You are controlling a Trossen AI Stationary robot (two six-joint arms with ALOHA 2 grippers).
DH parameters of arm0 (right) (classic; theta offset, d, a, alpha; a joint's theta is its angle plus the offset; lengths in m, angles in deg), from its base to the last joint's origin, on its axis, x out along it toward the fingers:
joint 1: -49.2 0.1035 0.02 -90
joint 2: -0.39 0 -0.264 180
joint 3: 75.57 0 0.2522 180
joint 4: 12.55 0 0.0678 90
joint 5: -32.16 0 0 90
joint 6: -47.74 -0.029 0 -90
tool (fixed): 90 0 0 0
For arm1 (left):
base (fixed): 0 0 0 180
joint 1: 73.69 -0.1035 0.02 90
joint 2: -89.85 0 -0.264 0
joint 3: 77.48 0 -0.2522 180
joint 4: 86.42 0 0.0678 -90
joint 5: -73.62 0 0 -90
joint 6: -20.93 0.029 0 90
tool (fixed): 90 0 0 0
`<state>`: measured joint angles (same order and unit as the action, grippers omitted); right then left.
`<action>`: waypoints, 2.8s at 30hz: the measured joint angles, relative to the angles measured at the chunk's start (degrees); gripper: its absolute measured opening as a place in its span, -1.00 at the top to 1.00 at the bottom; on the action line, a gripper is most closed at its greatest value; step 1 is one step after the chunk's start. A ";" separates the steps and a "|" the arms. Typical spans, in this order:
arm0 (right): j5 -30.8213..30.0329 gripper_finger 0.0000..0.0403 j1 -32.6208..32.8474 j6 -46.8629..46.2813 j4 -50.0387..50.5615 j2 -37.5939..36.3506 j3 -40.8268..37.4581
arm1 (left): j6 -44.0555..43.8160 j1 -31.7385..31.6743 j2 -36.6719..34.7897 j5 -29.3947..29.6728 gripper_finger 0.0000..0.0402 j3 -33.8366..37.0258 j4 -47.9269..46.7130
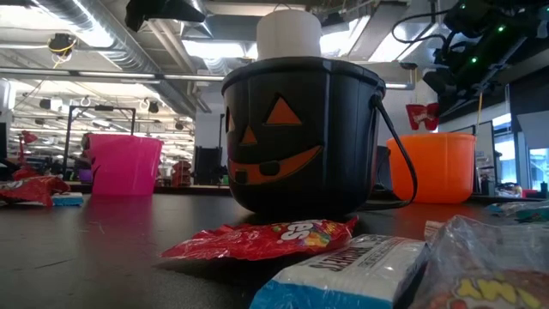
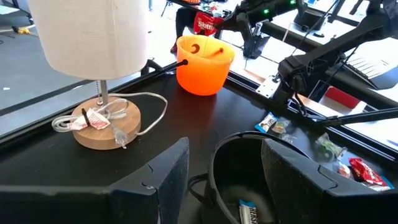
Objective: Sort candy
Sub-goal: Put the red candy pack into the orange bucket
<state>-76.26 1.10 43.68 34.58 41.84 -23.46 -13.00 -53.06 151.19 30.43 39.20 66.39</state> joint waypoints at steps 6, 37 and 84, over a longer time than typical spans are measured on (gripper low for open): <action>0.04 1.00 0.04 -1.62 0.58 0.04 0.00 | 0.02 0.00 0.00 0.00 0.05 0.00 -0.02; 6.03 0.29 0.07 -3.31 7.11 0.04 0.02 | 0.04 0.00 0.02 0.02 0.05 0.00 -0.02; 47.67 0.29 0.13 -10.61 -12.79 -18.48 0.02 | 0.04 0.00 0.04 0.02 0.05 0.00 -0.04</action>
<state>-28.58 1.23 33.07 21.78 23.36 -23.44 -12.96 -53.06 151.23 30.45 39.20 66.35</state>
